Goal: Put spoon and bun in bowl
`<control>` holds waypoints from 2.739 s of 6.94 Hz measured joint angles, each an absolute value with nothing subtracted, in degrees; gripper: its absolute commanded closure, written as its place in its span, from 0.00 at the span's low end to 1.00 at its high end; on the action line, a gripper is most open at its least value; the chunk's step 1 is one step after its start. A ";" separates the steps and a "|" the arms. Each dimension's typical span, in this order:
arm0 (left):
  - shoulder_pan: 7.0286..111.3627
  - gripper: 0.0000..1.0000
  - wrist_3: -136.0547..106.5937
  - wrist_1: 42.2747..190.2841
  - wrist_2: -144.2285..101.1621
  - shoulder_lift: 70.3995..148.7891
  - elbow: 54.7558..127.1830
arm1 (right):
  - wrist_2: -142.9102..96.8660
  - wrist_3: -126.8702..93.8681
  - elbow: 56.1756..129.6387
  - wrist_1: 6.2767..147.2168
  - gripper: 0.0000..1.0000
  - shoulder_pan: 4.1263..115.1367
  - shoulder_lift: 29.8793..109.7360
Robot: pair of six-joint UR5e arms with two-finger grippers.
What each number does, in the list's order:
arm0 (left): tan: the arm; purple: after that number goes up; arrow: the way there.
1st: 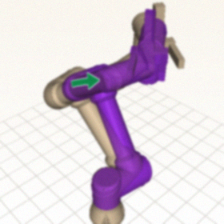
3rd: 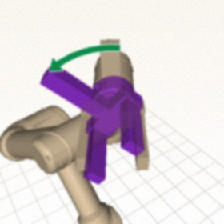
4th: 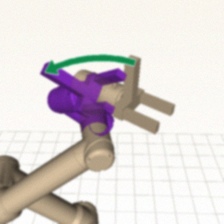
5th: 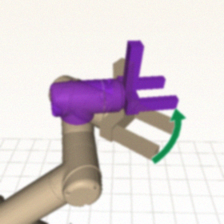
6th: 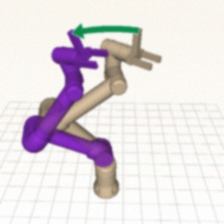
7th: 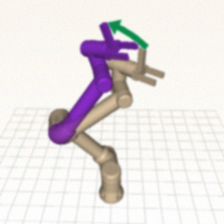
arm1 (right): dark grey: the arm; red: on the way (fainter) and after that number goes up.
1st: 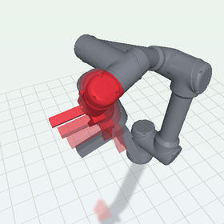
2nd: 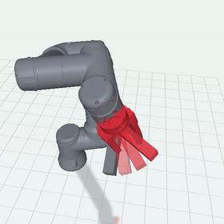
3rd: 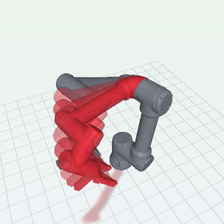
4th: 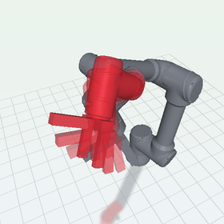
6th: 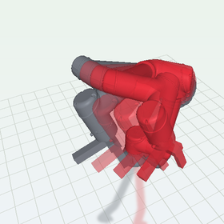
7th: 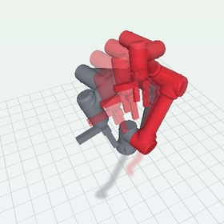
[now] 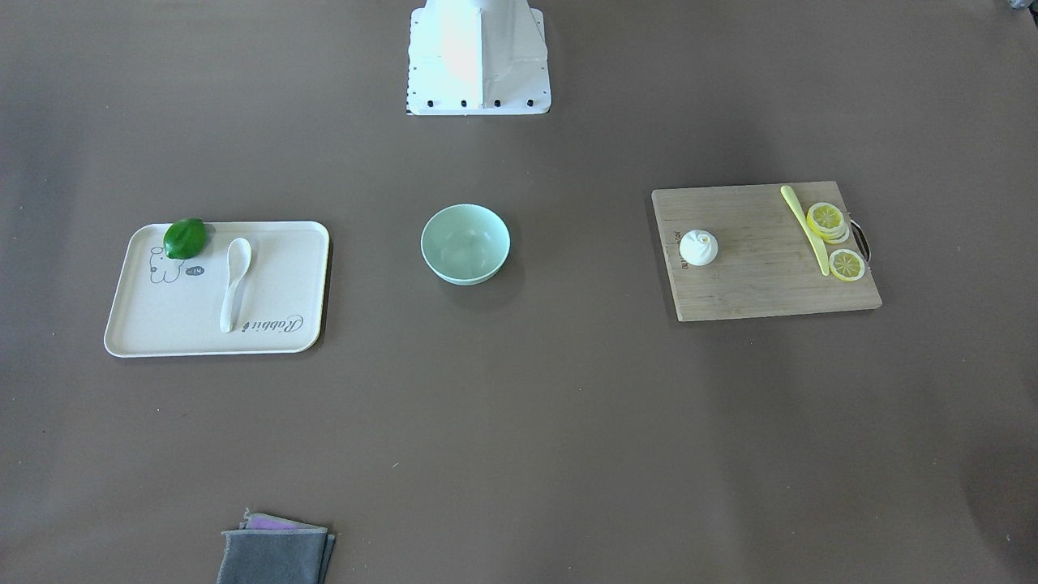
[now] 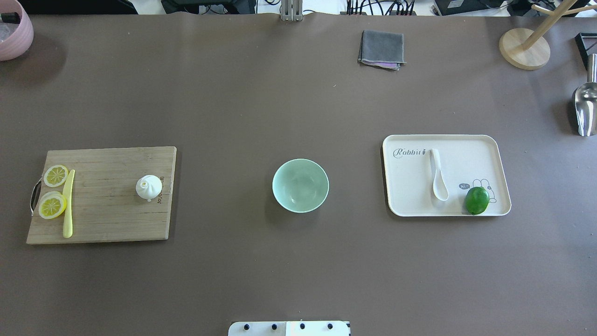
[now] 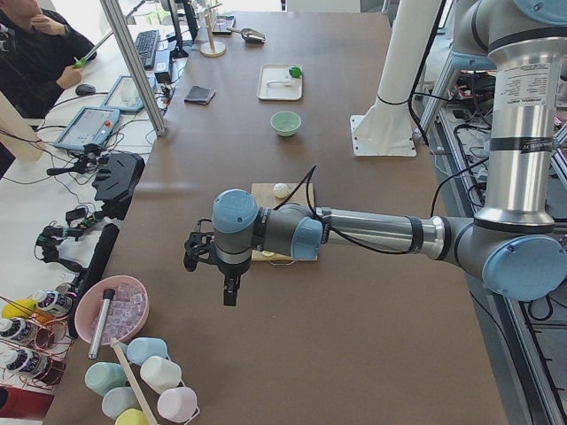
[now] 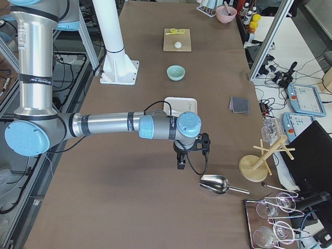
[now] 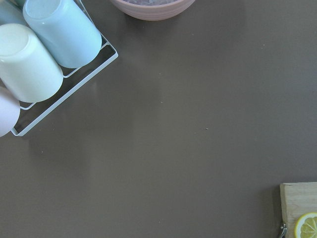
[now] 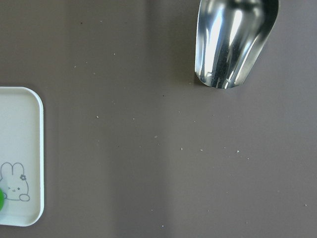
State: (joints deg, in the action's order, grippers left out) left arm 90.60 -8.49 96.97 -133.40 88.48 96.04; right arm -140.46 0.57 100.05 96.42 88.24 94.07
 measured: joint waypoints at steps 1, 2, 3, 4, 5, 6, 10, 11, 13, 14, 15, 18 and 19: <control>90.59 0.02 -8.46 97.02 -133.51 87.95 96.07 | -140.64 0.55 100.14 96.42 0.00 88.24 94.13; 90.59 0.02 -8.45 97.01 -133.74 87.68 96.13 | -140.70 0.55 100.25 96.39 0.00 88.24 94.28; 90.59 0.02 -8.44 97.06 -133.87 87.61 96.16 | -140.62 0.57 100.44 96.36 0.00 88.24 94.46; 90.53 0.02 -8.54 97.11 -133.89 87.72 96.18 | -140.52 0.42 100.67 96.34 0.00 88.24 94.52; 90.48 0.02 -8.79 97.03 -133.76 87.90 96.33 | -140.47 0.12 100.86 96.33 0.00 88.24 94.55; 90.46 0.02 -8.91 97.01 -133.58 87.98 96.54 | -140.50 -0.04 100.97 96.35 0.00 88.24 94.50; 90.35 0.02 -9.04 97.14 -133.36 88.27 96.67 | -140.92 -0.24 101.51 96.34 0.00 88.24 94.42; 90.35 0.02 -9.03 97.21 -133.39 88.11 96.68 | -140.70 -0.22 101.62 96.33 0.00 88.24 94.39; 90.38 0.02 -8.90 97.28 -133.41 87.97 96.69 | -139.79 -0.26 101.71 96.33 0.00 88.24 94.22; 90.33 0.02 -8.95 97.38 -133.54 88.13 97.36 | -138.61 -0.24 101.81 96.33 0.00 88.24 94.02; 89.91 0.02 -9.01 98.18 -133.80 88.46 99.21 | -137.67 -0.24 102.46 96.33 0.00 88.19 93.54; 79.60 0.02 -11.59 114.08 -133.60 90.07 102.33 | -137.38 -0.35 105.96 95.70 0.00 85.28 89.48; 74.73 0.02 -17.67 119.45 -133.64 91.38 102.33 | -137.43 -0.32 106.26 93.82 0.00 82.90 88.76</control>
State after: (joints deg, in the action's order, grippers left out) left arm 74.73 -17.67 119.45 -133.64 91.38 102.33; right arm -137.43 -0.32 106.26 93.82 82.90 88.76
